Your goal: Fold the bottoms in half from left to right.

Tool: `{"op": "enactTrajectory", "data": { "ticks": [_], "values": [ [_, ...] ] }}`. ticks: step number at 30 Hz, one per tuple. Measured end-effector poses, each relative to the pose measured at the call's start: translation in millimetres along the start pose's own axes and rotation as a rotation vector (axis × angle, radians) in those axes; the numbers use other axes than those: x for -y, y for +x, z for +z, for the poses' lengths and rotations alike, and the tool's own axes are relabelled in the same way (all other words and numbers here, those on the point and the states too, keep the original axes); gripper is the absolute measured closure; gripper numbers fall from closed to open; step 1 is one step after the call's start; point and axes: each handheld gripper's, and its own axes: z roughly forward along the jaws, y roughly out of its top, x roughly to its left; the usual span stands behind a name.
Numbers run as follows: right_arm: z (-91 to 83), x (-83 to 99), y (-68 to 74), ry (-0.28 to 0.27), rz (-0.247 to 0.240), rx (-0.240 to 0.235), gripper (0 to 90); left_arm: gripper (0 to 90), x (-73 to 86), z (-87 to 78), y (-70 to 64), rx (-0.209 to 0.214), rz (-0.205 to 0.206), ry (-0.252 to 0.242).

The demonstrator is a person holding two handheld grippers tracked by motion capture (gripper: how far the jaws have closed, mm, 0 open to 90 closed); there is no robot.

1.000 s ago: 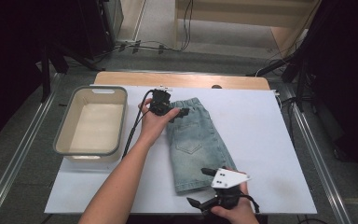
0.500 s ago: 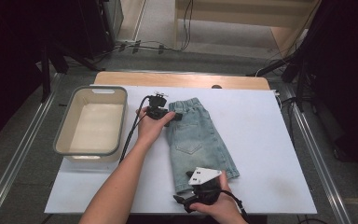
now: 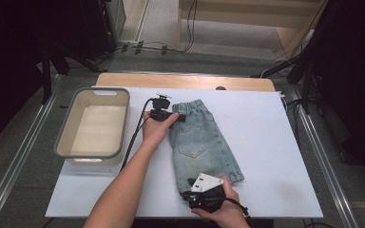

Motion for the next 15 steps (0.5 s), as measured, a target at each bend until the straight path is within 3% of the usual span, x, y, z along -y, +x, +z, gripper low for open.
{"op": "enactTrajectory", "data": {
  "ticks": [4, 9, 15],
  "values": [
    [-2.2, -0.7, -1.5, 0.003, 0.034, 0.014, 67.3, 48.9, -2.4, -0.5, -2.8, -0.004, 0.015, 0.002],
    [-5.1, -4.5, -0.7, -0.011, 0.073, 0.023, 70.6, 50.4, -8.4, -2.5, -9.5, -0.004, 0.051, 0.003],
    [-15.7, -15.1, 4.3, -0.044, 0.071, 0.007, 70.8, 50.8, -10.4, -4.1, -17.0, 0.028, 0.089, -0.010]
  ]
}}
